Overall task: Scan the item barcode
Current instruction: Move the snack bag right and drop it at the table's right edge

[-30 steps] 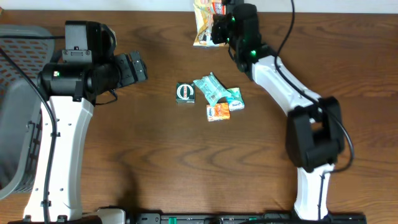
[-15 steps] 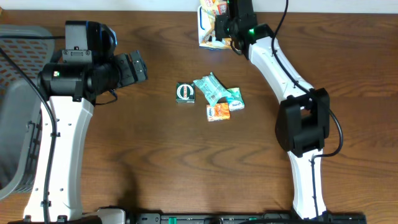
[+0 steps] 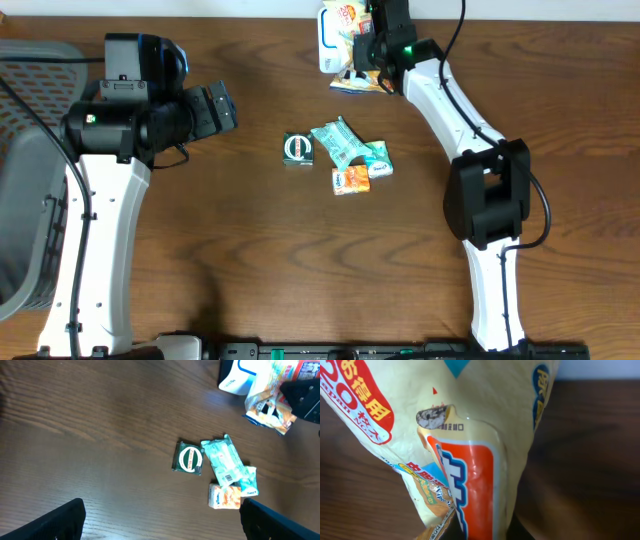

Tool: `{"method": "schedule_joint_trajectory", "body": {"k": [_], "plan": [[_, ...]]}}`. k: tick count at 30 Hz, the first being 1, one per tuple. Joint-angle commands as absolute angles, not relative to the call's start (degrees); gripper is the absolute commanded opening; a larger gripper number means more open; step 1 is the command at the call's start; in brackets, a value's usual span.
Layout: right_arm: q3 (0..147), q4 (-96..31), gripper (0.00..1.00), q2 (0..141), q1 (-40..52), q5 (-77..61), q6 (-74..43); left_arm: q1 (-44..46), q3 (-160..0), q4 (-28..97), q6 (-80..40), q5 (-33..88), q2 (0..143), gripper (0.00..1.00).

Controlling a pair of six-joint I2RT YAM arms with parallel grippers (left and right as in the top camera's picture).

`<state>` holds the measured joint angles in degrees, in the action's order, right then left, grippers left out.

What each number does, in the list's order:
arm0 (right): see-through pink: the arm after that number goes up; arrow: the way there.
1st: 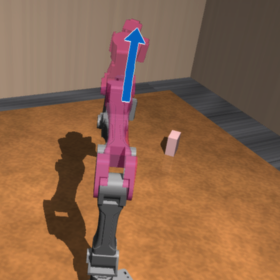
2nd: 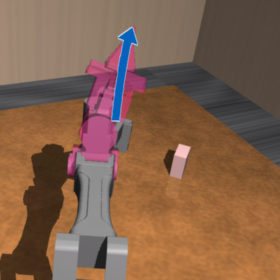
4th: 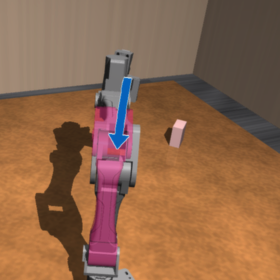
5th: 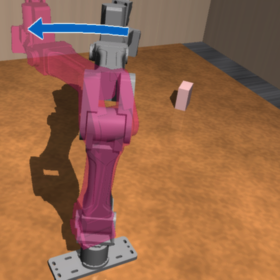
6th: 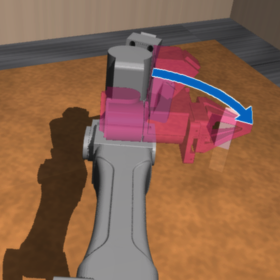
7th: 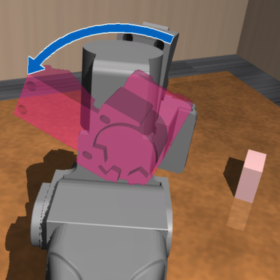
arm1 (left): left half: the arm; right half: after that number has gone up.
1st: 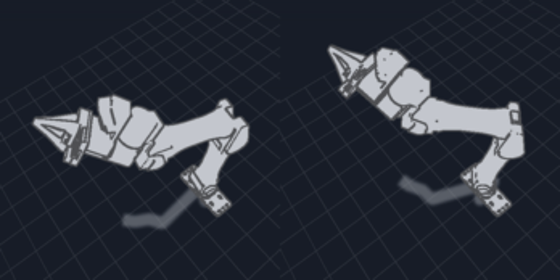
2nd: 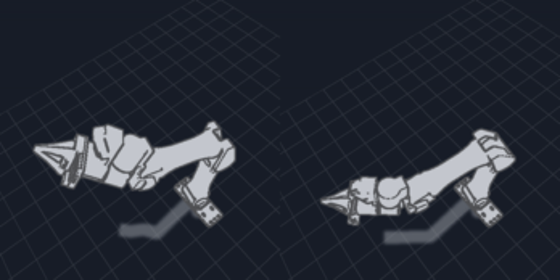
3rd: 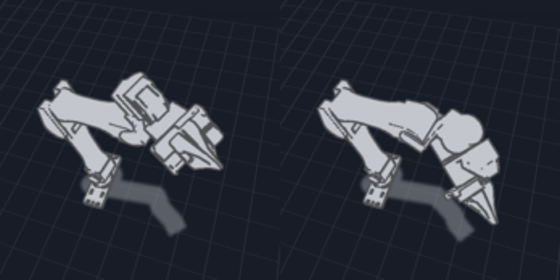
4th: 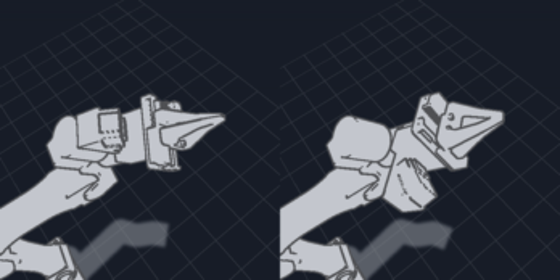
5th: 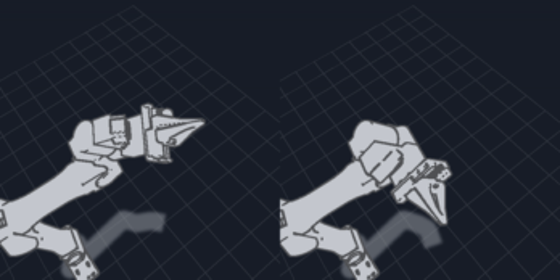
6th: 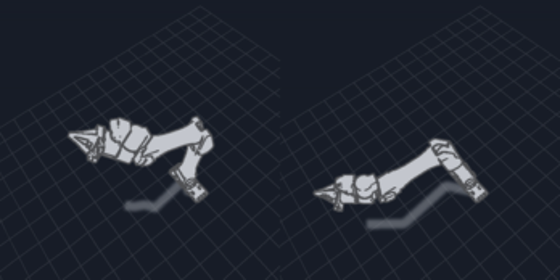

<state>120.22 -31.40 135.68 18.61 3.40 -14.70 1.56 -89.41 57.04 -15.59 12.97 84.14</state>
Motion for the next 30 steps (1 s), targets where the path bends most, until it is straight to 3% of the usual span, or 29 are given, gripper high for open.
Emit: {"method": "schedule_joint_trajectory", "body": {"k": [1,5,14,15,16,17,22,27,28,30], "plan": [[121.6,-34.7,0.01,131.2,14.5,10.8,-15.4,1.3,-89.6,57.2,-15.2,12.8,84.2,0.98],[121.6,-42.7,0.01,127.4,7.1,17.3,-14.5,1.3,-89.6,57.2,-15.2,12.8,84.2,0.98],[121.0,-51.8,0.01,127.4,-12.6,24.6,3.1,1.3,-89.6,57.2,-15.2,12.8,84.2,0.98],[121.0,-52.0,0.15,127.4,-14.6,26.2,3.0,1.4,-89.6,57.2,-15.2,12.8,84.2,0.98],[121.0,-52.6,0.74,127.4,-17.4,27.1,2.8,1.4,-89.6,57.2,-15.2,12.8,84.2,0.97],[121.0,-53.4,0.99,127.4,-19.4,26.7,2.4,1.4,-89.6,57.2,-15.2,12.8,84.2,0.98],[121.0,-58.4,0.99,127.4,-24.1,17.4,2.2,1.4,-89.6,57.2,-15.2,12.8,84.2,0.98],[121.0,-59.6,0.99,127.4,-23.9,-6.1,2.2,1.3,-89.6,57.2,-15.2,12.8,84.2,0.98],[120.9,-59.6,0.97,127.4,-23.5,-11.2,2.2,1.3,-89.6,57.2,-15.2,12.8,84.2,0.98],[120.9,-59.6,0.83,127.4,-22.6,-17.5,2.2,1.4,-89.6,57.2,-15.2,12.8,84.2,0.98]]}}
